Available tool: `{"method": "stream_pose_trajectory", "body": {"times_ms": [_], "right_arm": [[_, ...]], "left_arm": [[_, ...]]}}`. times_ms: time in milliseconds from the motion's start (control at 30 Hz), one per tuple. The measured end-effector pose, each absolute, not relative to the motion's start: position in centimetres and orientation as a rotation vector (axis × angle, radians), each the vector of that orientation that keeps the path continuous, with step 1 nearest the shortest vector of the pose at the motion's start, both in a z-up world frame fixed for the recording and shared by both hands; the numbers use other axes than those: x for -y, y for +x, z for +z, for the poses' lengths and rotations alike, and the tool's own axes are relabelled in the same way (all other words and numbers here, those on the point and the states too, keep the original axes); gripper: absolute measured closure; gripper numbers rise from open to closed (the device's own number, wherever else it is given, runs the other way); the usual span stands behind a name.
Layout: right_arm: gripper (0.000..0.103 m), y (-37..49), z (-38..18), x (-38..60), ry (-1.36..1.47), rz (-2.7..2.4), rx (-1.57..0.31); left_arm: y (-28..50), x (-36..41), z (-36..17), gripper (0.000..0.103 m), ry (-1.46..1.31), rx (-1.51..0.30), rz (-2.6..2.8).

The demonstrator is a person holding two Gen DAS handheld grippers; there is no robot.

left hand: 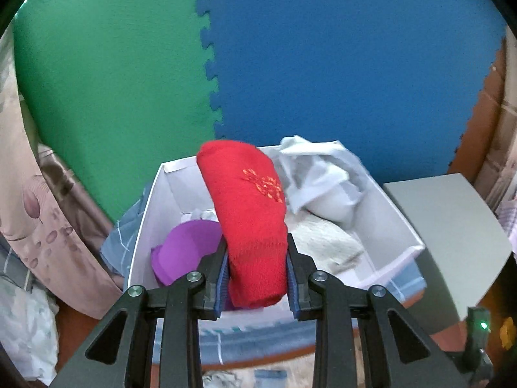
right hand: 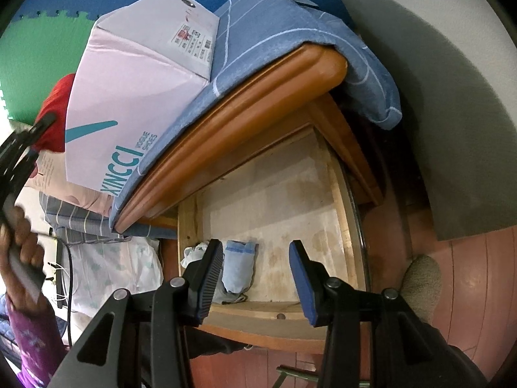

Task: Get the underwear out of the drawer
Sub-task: 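Carry the red underwear over the white box, lower it and open the left gripper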

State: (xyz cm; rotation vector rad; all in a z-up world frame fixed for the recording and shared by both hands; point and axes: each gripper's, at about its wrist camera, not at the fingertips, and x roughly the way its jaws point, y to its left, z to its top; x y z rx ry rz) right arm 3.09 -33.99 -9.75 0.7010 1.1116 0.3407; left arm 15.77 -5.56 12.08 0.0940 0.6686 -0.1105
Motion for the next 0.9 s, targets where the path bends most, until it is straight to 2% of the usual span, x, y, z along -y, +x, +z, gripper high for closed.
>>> {"method": "stream_pose_trajectory", "body": {"times_ms": [500,900], "right_arm": [[0.059,3.4,-10.2,33.2,0.681,0.356,-1.146],[0.059,3.7,-10.7,32.5,0.660,0.360,-1.169]], "left_arm": [[22.3,4.3,10.0,0.076,0.142,-0.740,-0.045],[24.1,4.2,9.8,0.070,0.160,-0.751,-0.025]]}}
